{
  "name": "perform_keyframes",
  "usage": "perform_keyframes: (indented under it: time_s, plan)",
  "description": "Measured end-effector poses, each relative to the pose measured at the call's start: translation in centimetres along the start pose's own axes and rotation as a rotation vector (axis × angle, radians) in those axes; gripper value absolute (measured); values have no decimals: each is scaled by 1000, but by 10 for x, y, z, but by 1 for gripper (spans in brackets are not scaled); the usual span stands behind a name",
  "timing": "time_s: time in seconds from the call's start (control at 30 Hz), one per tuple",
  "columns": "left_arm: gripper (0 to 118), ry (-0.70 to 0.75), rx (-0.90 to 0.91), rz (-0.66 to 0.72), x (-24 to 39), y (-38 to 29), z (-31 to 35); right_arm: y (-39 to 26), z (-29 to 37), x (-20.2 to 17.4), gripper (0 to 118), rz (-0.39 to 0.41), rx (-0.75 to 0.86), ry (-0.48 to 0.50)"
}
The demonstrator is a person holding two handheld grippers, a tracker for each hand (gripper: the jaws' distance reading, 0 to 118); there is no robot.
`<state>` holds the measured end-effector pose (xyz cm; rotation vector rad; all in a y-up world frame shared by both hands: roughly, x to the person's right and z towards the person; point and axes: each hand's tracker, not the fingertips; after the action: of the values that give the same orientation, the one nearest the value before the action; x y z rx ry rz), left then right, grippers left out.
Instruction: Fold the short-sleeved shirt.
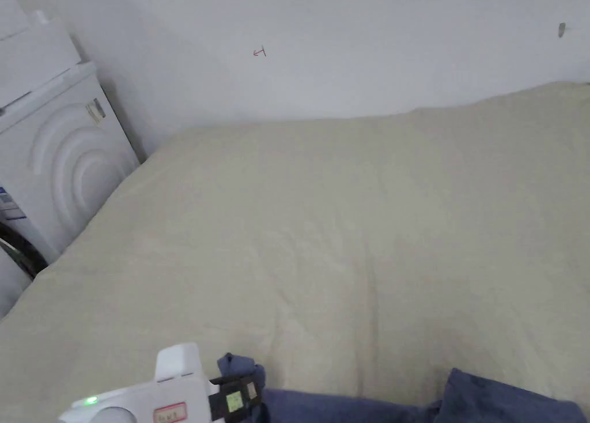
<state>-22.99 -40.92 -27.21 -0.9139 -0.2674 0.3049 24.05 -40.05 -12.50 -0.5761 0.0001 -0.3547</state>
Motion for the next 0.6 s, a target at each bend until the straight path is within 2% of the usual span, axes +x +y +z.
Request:
perform_keyframes:
  time_s: [0.07,0.17,0.2,0.3,0.37,0.47,0.6]
  plan:
    - [16,-87,-39,-38,34,-15,-30,0,6,3,1,7,-5,0]
    - [16,-118,-89,10,70,-30,-72,-4,17,11,1,0,7,-23]
    - [16,-116,-104,-5,79,-34,-83,-5,20,14,1,-6,9,-27]
    - [17,-5,-142,-168,102,-45,-113,-7,27,25,1,-13,12,-59]
    - [30,40,-143,-204,102,-46,-121,-7,32,31,1,-3,14,-88]
    - [59,-74,-95,-186,100,-30,-92,-9,36,39,1,-20,23,-93]
    - [67,-220,144,-62,80,-6,-30,-12,32,45,1,-87,23,-69]
